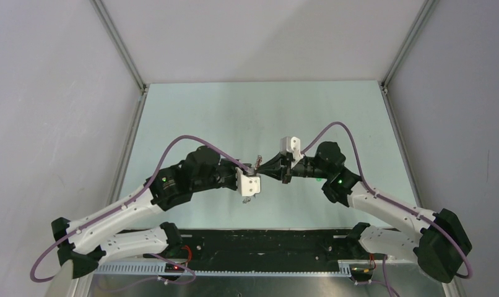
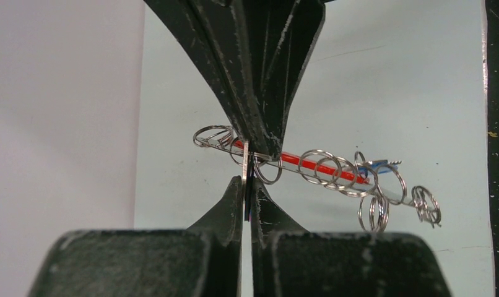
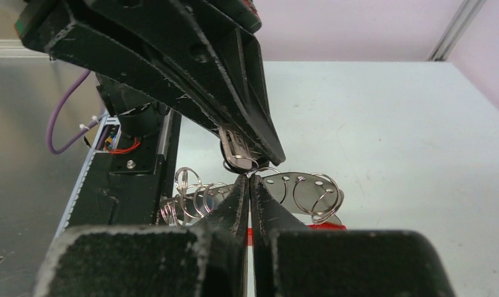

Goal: Remove the keys from the keyring

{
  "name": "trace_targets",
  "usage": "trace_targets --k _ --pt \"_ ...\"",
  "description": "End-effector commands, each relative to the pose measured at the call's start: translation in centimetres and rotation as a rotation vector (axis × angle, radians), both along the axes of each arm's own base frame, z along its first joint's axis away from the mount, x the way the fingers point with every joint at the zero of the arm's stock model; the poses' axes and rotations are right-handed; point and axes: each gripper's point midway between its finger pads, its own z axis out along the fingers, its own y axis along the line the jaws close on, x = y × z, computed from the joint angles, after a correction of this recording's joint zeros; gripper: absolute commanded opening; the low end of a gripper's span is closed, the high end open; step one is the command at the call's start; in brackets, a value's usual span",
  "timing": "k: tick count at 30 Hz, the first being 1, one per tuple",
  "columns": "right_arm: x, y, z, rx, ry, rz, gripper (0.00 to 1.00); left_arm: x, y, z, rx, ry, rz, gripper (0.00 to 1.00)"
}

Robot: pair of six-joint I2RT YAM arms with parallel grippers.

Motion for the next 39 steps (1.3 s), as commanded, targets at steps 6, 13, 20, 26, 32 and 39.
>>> trace_targets --k 6,13,20,26,32,39 --pt "2.4 -0.7 1.6 -0.035 0.28 -0.054 0.0 -0.4 -0.9 3.1 -0.104 -0.07 -0.053 0.0" --pt "4.1 -1.9 2.4 0.001 0.391 -0.134 0.0 -0.5 -0.7 3.1 -0.105 -0.079 -0.054 0.0" --pt "5.3 -3.2 2.9 0.034 0.472 -0.207 0.0 -0.4 -0.6 3.1 -0.101 -0.085 -0.052 0.0" --pt "5.6 -4.5 3.6 0.08 0.427 -0.285 0.0 -0.4 -0.6 3.0 -0.099 -0.085 -0.05 0.0" --pt "5.4 -5.1 3.6 0.108 0.369 -0.307 0.0 -0.4 -0.6 3.1 -0.102 -0.084 -0.051 0.0" --pt "4.8 -4.8 3.1 0.082 0.365 -0.26 0.4 -0.4 -0.5 3.2 -0.104 -0.086 -0.046 0.0"
